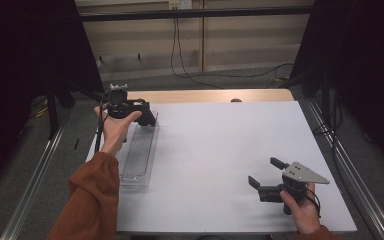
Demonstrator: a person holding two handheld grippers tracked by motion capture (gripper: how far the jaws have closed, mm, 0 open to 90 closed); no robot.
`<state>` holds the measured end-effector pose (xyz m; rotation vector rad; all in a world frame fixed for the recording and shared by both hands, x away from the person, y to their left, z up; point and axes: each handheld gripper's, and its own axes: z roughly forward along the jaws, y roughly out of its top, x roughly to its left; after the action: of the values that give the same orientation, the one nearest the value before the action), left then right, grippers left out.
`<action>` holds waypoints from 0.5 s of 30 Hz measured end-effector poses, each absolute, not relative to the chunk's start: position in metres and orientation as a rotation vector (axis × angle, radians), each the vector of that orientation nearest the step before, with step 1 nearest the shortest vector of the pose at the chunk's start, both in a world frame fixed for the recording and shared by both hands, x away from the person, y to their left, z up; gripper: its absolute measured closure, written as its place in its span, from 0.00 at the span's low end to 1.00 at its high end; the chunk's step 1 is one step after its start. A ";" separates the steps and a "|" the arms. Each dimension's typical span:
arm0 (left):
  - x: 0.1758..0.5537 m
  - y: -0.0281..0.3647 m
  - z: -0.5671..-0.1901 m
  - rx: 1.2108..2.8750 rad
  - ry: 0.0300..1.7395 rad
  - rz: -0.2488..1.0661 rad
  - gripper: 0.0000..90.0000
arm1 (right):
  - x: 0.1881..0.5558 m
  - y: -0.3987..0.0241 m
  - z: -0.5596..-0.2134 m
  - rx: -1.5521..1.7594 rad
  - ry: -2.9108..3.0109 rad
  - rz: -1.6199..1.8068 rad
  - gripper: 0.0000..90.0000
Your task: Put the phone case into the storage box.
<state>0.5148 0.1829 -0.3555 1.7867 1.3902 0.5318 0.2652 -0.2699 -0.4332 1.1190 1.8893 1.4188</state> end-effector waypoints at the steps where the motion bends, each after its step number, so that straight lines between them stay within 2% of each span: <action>1: 0.515 0.182 -0.356 1.778 1.394 0.535 0.13 | 0.265 -0.270 -0.433 1.120 1.890 1.420 0.00; 15: 0.521 0.178 -0.355 1.785 1.381 0.491 0.10 | 0.266 -0.270 -0.435 1.127 1.903 1.419 0.00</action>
<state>0.5215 0.1779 -0.3546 1.7847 1.3807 0.4910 0.2663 -0.2698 -0.4348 1.1265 1.9029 1.4191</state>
